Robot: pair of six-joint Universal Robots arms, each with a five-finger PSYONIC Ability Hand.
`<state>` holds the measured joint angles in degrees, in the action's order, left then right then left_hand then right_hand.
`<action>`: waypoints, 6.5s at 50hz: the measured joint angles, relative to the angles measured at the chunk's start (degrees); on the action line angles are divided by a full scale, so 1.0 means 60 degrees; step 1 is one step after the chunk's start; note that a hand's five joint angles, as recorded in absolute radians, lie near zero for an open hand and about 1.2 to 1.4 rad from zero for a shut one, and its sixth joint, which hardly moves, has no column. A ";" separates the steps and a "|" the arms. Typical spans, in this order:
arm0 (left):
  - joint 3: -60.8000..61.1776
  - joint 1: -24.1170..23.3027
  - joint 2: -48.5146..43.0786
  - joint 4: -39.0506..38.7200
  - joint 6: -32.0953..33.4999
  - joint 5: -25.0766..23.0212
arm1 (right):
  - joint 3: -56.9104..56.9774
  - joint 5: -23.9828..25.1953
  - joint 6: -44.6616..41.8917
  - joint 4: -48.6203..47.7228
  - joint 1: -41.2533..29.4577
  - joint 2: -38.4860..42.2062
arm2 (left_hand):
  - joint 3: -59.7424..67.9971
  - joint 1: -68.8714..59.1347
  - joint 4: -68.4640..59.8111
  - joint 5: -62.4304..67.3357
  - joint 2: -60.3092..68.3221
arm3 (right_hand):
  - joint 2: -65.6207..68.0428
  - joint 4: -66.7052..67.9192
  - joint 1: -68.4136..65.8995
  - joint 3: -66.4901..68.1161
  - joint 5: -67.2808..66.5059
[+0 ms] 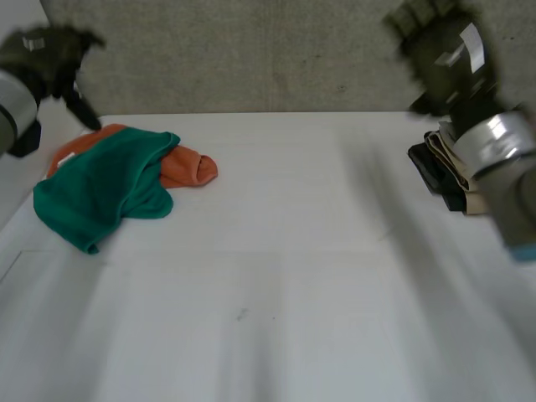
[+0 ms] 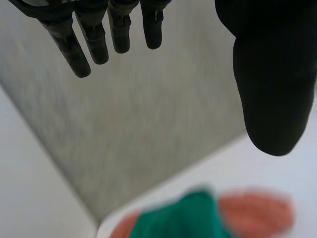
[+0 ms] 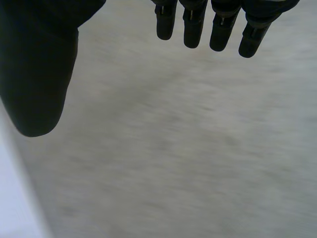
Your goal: Fold the laundry.
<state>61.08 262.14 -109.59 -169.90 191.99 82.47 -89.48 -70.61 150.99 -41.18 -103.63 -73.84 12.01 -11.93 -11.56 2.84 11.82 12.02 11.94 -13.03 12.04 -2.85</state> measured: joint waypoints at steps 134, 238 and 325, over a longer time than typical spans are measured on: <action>0.0257 -0.1932 0.0674 -0.2101 -0.3039 -0.0493 | 0.2973 -0.2256 0.0990 0.2617 -0.3516 0.0292 | 0.9343 -0.9164 -0.9522 0.8812 0.9420 | 0.9195 0.9407 -0.8264 0.9324 -0.9095; 0.3228 -0.1677 0.0073 0.0515 -0.0142 -0.0180 | 0.0552 -0.4536 0.0761 0.4069 -0.4064 0.2870 | 0.2345 -0.2490 -0.2386 0.2181 0.2374 | 0.9195 0.9447 -0.8264 0.9359 -0.9207; -0.1698 -0.1013 -0.0747 -0.3548 -0.0958 -0.0538 | 0.4247 -0.3587 -0.2581 -0.1029 -0.2703 0.1779 | 0.9326 -0.8589 -0.9526 0.8939 0.9431 | 0.9196 0.9449 -0.8403 0.9360 -0.9301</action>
<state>50.89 256.07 -114.07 -191.19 186.24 79.24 -64.00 -92.13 135.51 -47.35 -119.85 -63.17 67.97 -63.47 -68.72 56.48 68.41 67.20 68.64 -63.44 68.20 -58.66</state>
